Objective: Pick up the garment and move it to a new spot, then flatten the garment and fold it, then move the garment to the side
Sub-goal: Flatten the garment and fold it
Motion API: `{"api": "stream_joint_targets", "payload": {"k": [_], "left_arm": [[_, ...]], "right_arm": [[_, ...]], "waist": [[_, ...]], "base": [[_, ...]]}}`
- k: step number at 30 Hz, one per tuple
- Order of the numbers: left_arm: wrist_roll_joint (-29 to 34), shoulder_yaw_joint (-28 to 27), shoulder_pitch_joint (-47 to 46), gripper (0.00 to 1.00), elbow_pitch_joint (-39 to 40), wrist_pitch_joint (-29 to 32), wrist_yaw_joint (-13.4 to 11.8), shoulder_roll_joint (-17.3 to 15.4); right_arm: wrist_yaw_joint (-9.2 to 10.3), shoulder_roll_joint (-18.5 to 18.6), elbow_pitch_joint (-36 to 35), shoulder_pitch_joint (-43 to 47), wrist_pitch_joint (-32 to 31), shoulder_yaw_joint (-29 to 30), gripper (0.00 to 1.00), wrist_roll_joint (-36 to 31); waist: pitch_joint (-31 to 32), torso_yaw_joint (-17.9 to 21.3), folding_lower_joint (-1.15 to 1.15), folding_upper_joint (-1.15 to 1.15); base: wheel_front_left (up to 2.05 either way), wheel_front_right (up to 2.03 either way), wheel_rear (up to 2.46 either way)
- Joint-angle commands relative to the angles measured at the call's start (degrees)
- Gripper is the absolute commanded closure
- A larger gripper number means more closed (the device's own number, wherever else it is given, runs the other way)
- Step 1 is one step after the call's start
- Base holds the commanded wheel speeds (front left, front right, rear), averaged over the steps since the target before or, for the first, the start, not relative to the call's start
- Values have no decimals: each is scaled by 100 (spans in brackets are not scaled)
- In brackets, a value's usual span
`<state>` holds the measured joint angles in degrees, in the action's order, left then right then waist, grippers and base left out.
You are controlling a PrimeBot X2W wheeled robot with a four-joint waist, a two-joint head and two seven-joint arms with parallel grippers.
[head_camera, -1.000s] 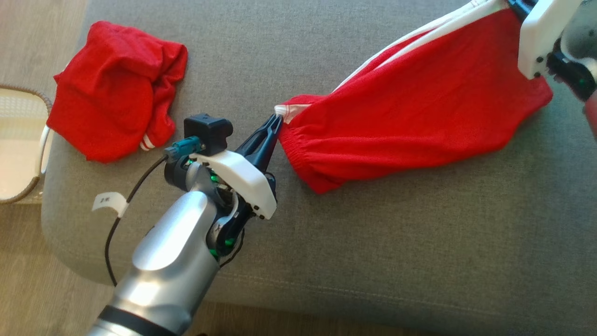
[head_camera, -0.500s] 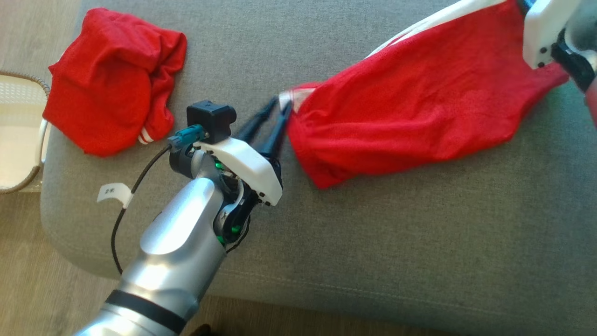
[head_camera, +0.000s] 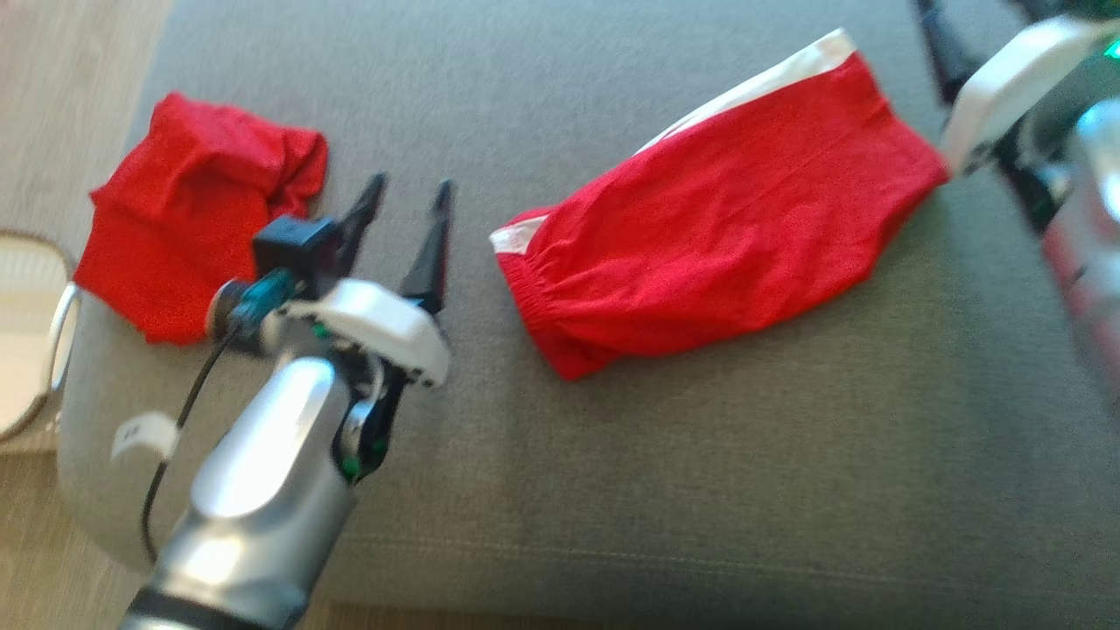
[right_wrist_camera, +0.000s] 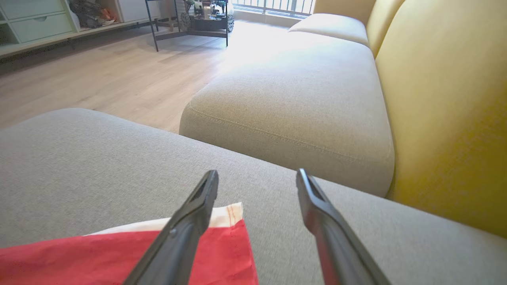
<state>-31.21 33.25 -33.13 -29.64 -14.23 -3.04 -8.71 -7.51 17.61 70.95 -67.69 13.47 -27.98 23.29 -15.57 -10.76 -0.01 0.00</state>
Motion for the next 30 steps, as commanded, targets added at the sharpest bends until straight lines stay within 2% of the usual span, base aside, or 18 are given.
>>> {"api": "stream_joint_targets", "payload": {"k": [1,3,8,12,16,19,23,27,30], "left_arm": [[129,-276,76,0,319,-66,-152,-237],[273,-460,333,0,681,-72,-358,-309],[833,-541,1155,0,1336,-75,-673,-441],[1004,-664,1789,0,1589,-75,-821,-354],[1107,-956,2331,0,1878,-76,-931,-177],[1196,-1243,2686,0,2127,-76,-921,-22],[1401,-1577,3090,0,2386,-76,-829,168],[1581,-1761,3388,0,2450,-76,-636,323],[1712,-1810,3469,0,2381,-76,-482,395]], "right_arm": [[2,-171,-240,273,96,-2,0,70],[2,-204,-445,564,133,41,0,73],[2,-215,-1369,1453,149,324,0,-78],[2,-272,-2155,2367,151,821,0,-429],[2,-440,-3059,3349,151,1566,0,-1134],[2,-816,-3884,4174,151,2135,0,-1709],[2,-1299,-4800,5153,152,2826,0,-2150],[2,-1457,-5066,5756,151,3264,0,-2209],[2,-1469,-5059,5896,73,3221,0,-2007]], "waist": [[365,289,1,0],[530,392,1,0],[897,621,1,0],[1156,740,1,0],[1347,825,1,0],[1471,877,1,0],[1590,910,1,0],[1621,905,1,0],[1596,873,1,0]], "base": [[0,0,0],[0,0,0],[0,0,0],[0,0,0],[0,0,0],[0,0,0],[0,0,0],[0,0,0],[0,0,0]]}}
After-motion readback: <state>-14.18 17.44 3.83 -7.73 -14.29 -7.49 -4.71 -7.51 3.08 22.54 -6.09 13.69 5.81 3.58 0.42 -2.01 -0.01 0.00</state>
